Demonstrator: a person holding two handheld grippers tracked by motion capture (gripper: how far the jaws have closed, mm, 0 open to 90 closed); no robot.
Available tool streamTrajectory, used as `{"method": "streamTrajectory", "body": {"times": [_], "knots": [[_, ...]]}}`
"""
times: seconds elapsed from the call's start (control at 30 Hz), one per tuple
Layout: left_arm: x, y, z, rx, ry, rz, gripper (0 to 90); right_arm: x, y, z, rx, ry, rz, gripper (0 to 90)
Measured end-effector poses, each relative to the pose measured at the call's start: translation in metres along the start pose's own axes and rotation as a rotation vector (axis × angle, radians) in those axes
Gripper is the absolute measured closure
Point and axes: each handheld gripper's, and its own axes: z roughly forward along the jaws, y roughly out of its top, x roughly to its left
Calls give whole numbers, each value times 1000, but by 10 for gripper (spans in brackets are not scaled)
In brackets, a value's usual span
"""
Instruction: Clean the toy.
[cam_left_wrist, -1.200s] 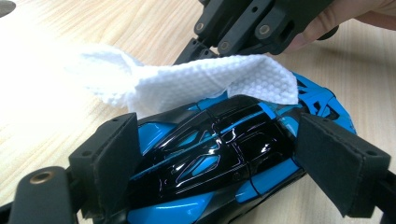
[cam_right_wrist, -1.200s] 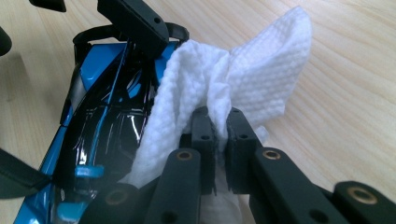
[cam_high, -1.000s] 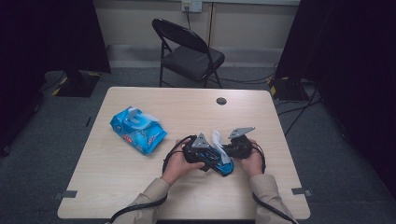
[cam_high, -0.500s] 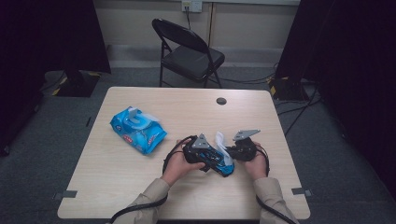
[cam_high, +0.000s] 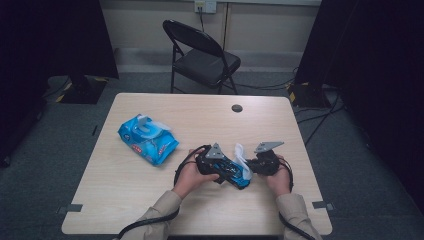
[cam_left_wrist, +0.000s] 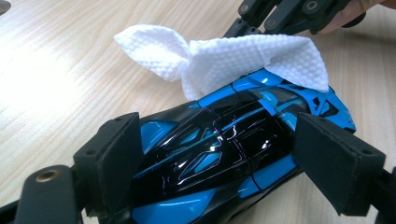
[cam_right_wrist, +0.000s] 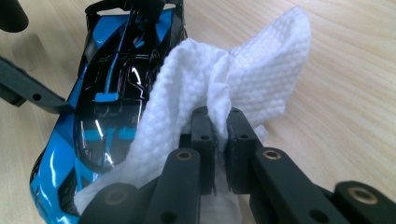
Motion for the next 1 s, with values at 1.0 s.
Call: {"method": "streamTrajectory", "body": {"times": [1.0], "knots": [[-1,5,1,29,1,3,156,15,-41,-44,-19,-42,82,828]]}}
